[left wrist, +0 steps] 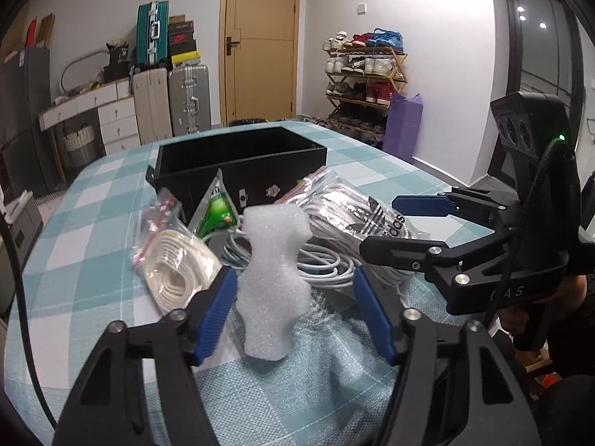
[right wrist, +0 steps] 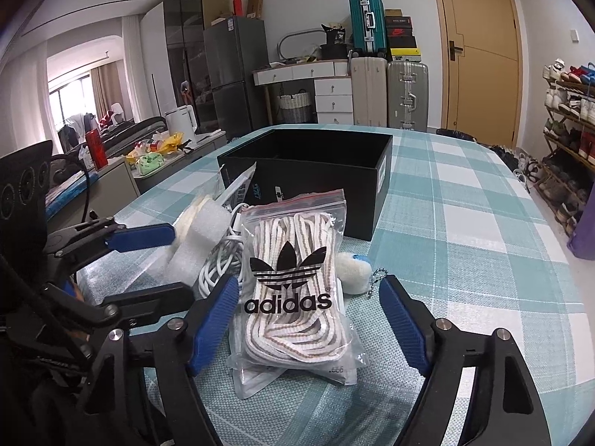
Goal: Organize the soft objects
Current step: 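Close the left gripper on the white foam piece while the right gripper grasps the adidas lace bag, then carry the foam piece and adidas bag over the black box with both grippers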
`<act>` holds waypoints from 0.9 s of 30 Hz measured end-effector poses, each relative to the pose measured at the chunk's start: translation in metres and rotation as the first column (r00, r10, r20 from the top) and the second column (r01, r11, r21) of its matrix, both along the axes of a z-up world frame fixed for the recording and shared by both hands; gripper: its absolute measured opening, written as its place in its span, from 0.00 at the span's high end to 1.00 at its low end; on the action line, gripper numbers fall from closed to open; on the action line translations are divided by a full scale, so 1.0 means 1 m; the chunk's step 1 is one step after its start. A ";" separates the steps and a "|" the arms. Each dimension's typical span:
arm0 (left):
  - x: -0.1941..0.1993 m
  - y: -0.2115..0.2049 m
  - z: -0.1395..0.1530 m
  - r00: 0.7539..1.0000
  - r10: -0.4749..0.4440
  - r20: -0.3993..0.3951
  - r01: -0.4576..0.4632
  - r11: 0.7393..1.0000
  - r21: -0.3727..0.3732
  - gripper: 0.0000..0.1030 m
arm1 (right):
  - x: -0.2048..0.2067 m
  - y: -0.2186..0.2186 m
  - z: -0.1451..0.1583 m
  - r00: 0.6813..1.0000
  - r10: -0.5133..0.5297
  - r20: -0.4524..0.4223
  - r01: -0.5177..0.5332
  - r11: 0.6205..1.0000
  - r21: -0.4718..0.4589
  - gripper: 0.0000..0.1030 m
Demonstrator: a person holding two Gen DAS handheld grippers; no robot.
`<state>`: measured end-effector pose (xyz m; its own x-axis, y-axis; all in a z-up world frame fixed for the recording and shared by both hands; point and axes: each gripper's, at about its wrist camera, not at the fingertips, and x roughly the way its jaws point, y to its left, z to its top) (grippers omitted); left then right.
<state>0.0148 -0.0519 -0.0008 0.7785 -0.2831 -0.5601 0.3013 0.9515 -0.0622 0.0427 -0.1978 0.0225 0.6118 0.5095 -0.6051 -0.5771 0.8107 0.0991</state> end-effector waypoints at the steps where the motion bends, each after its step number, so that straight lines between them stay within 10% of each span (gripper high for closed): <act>1: 0.001 0.001 -0.001 1.000 -0.001 -0.008 0.001 1.000 -0.010 0.47 | 0.000 0.000 0.000 1.000 0.003 -0.004 -0.003 1.000 0.003 0.23; 9: 0.002 0.011 -0.001 1.000 0.009 -0.030 -0.011 0.998 -0.064 0.69 | 0.000 0.003 -0.001 1.000 0.018 -0.020 -0.018 1.000 0.011 0.27; 27: -0.004 0.017 0.010 1.000 0.019 0.019 -0.018 0.997 -0.079 0.71 | -0.004 0.005 0.000 1.000 0.022 -0.021 -0.022 1.000 0.004 0.58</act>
<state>0.0108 -0.0345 0.0087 0.7947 -0.3114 -0.5211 0.2856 0.9493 -0.1316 0.0391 -0.1930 0.0221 0.5875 0.5252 -0.6156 -0.5928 0.7972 0.1144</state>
